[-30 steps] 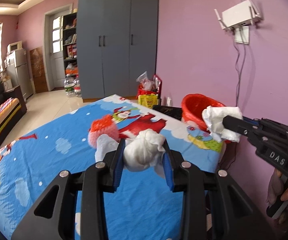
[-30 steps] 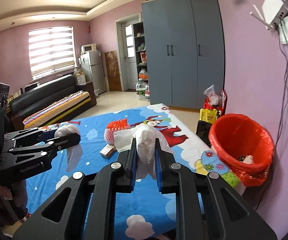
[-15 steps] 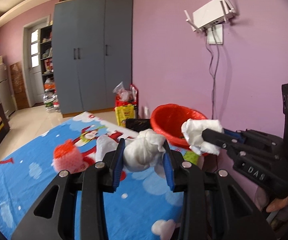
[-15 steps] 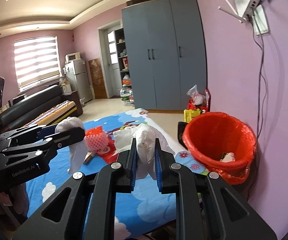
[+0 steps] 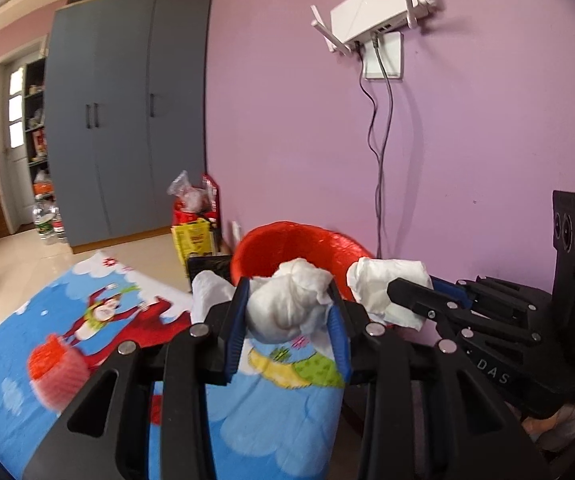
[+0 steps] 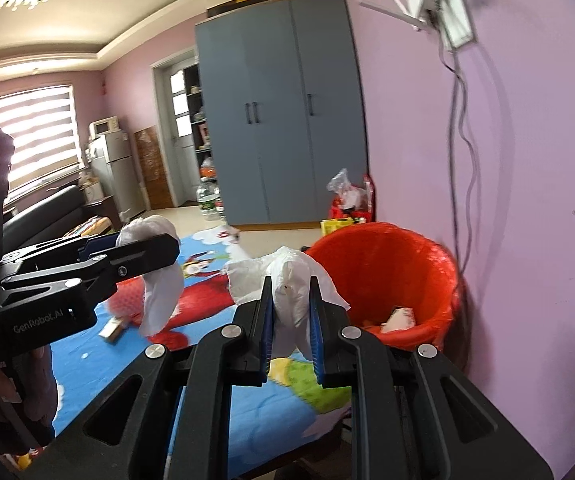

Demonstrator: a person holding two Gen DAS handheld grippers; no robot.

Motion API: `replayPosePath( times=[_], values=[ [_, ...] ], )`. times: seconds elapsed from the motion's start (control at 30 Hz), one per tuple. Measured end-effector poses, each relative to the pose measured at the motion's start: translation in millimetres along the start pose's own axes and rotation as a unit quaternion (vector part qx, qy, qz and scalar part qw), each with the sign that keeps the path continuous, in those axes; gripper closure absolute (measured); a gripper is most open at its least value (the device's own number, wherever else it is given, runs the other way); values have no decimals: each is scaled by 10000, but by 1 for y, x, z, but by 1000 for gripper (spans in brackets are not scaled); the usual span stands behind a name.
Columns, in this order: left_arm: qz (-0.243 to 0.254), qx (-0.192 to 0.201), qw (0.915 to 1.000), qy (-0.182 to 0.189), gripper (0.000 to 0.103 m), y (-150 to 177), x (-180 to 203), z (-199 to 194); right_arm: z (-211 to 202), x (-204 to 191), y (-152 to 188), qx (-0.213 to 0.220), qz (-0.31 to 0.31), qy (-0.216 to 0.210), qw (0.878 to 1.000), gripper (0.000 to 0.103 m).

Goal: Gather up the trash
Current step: 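Carry both white tissues in both tools over the red bin, then open both tools to drop the tissues into the bin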

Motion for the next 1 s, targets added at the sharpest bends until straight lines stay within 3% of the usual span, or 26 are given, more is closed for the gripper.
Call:
replayPosePath(
  times=[0.5,0.8,0.83,0.87,0.93,1.0],
  values=[
    [186,-257,9964,791,65,-17,-1,133,75,76,1,-67,248,611,9978,86],
    [-39,-470,9955,819,55,-13,-22,206,128,106,19,-282,267,799,9960,84],
    [-88,-491,9955,805,48,-12,-26,212,134,108,21,-321,261,813,9958,83],
    [-121,-490,9958,765,39,-12,-28,216,140,108,21,-345,258,835,9956,79],
    [-199,-447,9967,652,31,-13,-34,222,148,111,22,-380,264,877,9951,73],
    [-304,-426,9972,539,28,-12,-42,224,151,113,24,-373,254,915,9948,52]
  ],
)
Point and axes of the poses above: each gripper's, at about its wrist camera, not at the fingertips, and z roughly the way its jaws point, x to its right, y to its underside, the point moved 2 cm from there along z, roughly the way its jaws point, and after that the axes turned 10 degrees about x, right-handed, at the moved point
